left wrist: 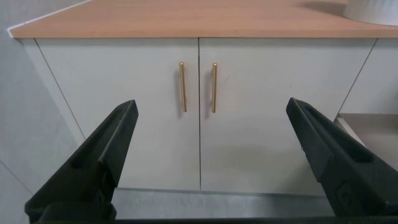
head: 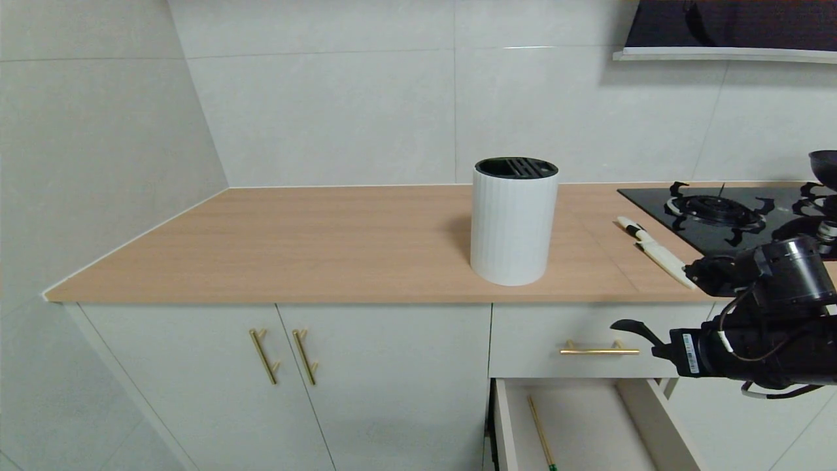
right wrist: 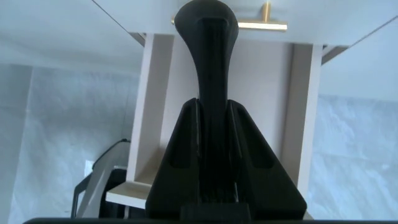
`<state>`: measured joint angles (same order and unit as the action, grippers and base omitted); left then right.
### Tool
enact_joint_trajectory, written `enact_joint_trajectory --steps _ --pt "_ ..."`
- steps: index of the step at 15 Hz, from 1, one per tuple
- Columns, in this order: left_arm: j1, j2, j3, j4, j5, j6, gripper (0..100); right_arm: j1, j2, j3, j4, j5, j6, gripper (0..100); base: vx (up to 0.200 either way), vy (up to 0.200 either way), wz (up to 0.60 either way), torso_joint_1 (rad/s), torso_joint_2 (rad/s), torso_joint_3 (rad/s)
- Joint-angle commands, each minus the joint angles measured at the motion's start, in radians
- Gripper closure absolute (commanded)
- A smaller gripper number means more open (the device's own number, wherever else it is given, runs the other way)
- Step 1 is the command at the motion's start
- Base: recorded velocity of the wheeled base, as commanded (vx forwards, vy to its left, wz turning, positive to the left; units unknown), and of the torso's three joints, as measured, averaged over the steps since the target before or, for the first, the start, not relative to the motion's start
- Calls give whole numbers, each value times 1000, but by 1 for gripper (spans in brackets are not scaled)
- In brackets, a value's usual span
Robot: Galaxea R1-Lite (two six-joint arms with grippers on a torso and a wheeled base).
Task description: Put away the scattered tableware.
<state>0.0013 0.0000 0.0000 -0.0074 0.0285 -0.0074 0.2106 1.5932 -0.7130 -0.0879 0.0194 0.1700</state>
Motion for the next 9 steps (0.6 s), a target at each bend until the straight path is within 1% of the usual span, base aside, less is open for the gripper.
enact_joint_trajectory --steps 1,5,7,9 --pt "0 0 0 0 1 0 0 0 42 1 -1 1 0 100 0 0 0 0 0 0" --pt "0 0 0 0 1 0 0 0 73 3 -1 -1 0 100 0 0 0 -8 16 13" --pt "0 0 0 0 1 0 0 0 85 3 -1 -2 0 100 0 0 0 -127 303 178" --pt "0 0 0 0 1 0 0 0 93 3 -3 -2 0 100 0 0 0 -173 437 254"
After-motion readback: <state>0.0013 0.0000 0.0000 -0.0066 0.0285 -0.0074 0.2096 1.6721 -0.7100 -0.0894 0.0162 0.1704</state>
